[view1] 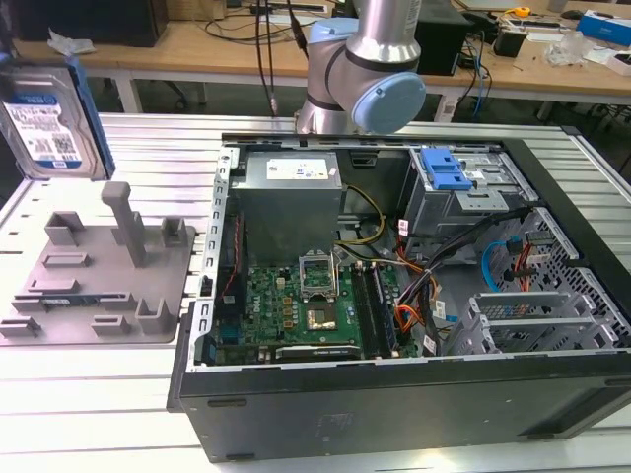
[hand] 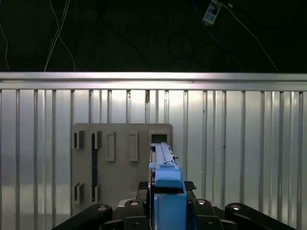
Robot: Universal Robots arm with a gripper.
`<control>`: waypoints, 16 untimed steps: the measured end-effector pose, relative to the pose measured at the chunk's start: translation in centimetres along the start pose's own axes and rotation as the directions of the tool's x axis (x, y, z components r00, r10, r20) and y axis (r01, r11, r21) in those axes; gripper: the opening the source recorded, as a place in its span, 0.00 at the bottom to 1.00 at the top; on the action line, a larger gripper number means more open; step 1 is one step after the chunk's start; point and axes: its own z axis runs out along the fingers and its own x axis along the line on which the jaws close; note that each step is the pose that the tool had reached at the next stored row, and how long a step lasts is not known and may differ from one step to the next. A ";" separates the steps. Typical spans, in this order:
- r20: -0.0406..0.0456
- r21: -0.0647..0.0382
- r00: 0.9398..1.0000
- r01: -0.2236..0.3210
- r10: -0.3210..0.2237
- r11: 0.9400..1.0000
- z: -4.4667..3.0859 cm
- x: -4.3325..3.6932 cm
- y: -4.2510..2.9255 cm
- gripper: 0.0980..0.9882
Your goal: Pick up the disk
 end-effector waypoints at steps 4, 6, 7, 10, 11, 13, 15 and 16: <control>0.000 0.000 1.000 0.000 0.000 1.000 -2.17 0.09 0.03 0.30; 0.001 0.000 1.000 0.000 0.000 1.000 -3.64 0.15 0.05 0.30; 0.001 0.000 1.000 0.000 0.000 1.000 -4.15 0.17 0.05 0.30; 0.001 0.000 1.000 0.000 0.000 1.000 -6.08 0.26 0.08 0.30; 0.001 0.000 1.000 0.000 0.000 1.000 -6.33 0.26 0.08 0.30; 0.001 0.000 1.000 0.000 0.000 1.000 -6.36 0.27 0.08 0.30; 0.001 0.000 1.000 0.000 0.000 1.000 -6.43 0.27 0.08 0.30; 0.001 0.000 1.000 0.000 0.000 1.000 -6.47 0.27 0.08 0.30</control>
